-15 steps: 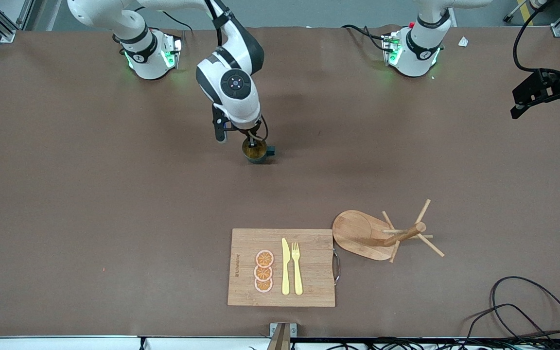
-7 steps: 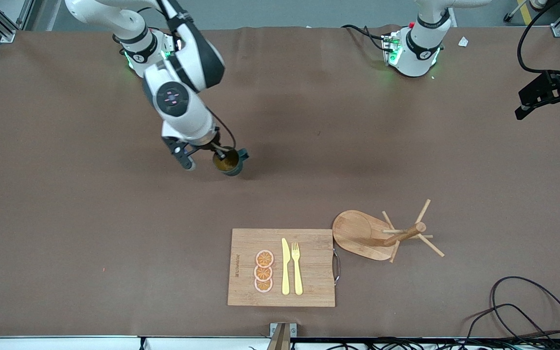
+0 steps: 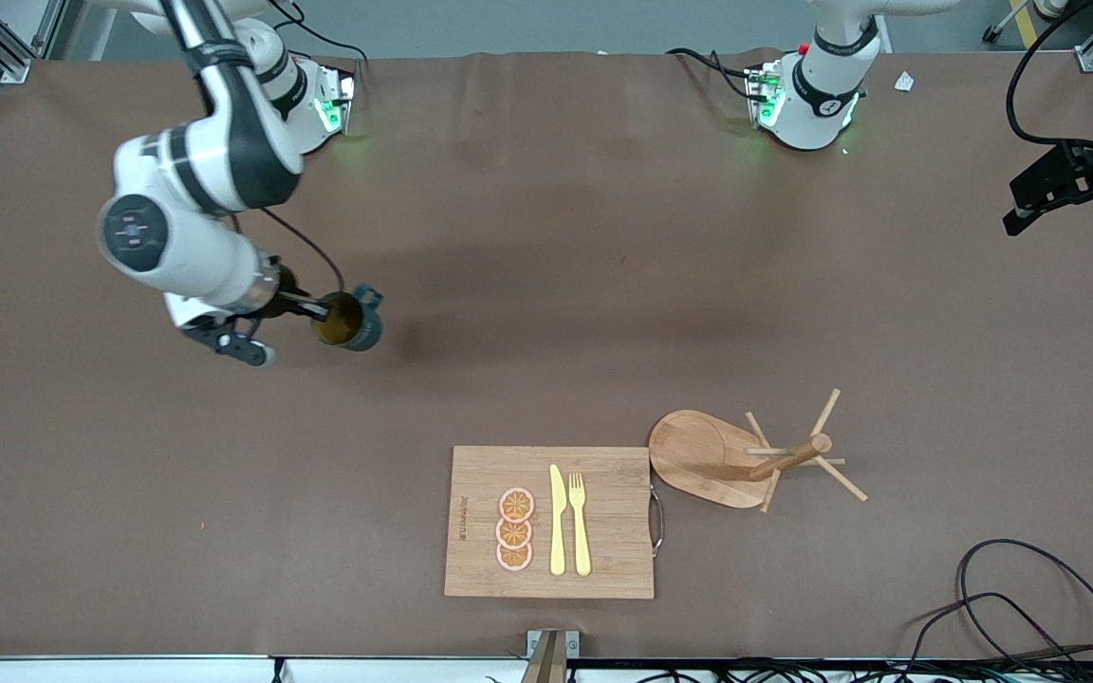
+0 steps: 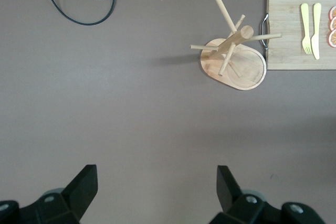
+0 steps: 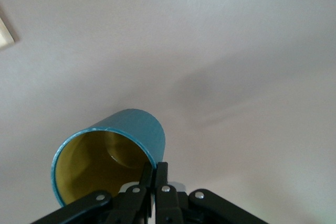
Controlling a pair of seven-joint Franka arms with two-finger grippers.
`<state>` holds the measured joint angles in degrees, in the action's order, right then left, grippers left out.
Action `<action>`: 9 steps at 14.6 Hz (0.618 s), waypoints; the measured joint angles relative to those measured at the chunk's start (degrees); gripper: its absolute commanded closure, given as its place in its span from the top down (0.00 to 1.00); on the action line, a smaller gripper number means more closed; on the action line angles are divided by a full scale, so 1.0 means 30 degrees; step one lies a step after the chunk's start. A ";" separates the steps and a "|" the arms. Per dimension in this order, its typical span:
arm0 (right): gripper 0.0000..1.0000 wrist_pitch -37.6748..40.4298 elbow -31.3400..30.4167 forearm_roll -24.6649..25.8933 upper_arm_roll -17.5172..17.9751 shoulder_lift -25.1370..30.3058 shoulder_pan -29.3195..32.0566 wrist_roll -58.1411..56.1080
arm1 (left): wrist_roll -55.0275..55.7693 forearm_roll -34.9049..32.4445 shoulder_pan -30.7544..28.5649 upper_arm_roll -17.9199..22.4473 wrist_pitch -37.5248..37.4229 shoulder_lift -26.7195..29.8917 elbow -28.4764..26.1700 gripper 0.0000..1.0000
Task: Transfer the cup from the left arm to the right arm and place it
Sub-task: 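Carry the teal mug away from the stand with the right gripper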
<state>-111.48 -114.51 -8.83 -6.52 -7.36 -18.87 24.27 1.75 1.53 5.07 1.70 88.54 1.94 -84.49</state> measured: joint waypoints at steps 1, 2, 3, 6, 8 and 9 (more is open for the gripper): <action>0.00 0.0187 -0.0001 0.0040 -0.0003 0.0045 0.0826 -0.2525 | 0.0044 0.0000 0.0003 -0.0008 0.0001 -0.0010 0.0000 1.00; 0.00 0.0239 -0.0008 0.0142 -0.0005 0.0045 0.1659 -0.5040 | 0.0074 0.0000 0.0011 -0.0017 0.0001 -0.0033 0.0000 1.00; 0.00 0.0241 -0.0022 0.0460 0.0001 0.0044 0.2543 -0.7713 | 0.0104 0.0000 0.0021 -0.0025 0.0004 -0.0077 0.0000 1.00; 0.00 0.0012 0.0041 0.1146 -0.0008 0.0027 0.5148 -1.5609 | 0.0120 0.0000 0.0036 -0.0033 0.0053 -0.0258 0.0010 1.00; 0.00 -0.0402 0.0154 0.1793 -0.0012 -0.0051 0.6233 -1.9383 | 0.0121 0.0000 -0.0021 -0.0015 0.0055 -0.0271 0.0025 1.00; 0.00 -0.0705 0.0203 0.2405 -0.0008 -0.0105 0.6428 -2.0790 | 0.0121 0.0000 -0.0061 0.0004 0.0055 -0.0277 0.0026 1.00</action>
<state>-113.60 -113.90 -1.61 -6.54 -7.67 0.41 -38.10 2.11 1.53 4.89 1.71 88.71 1.11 -84.41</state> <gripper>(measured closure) 0.960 0.000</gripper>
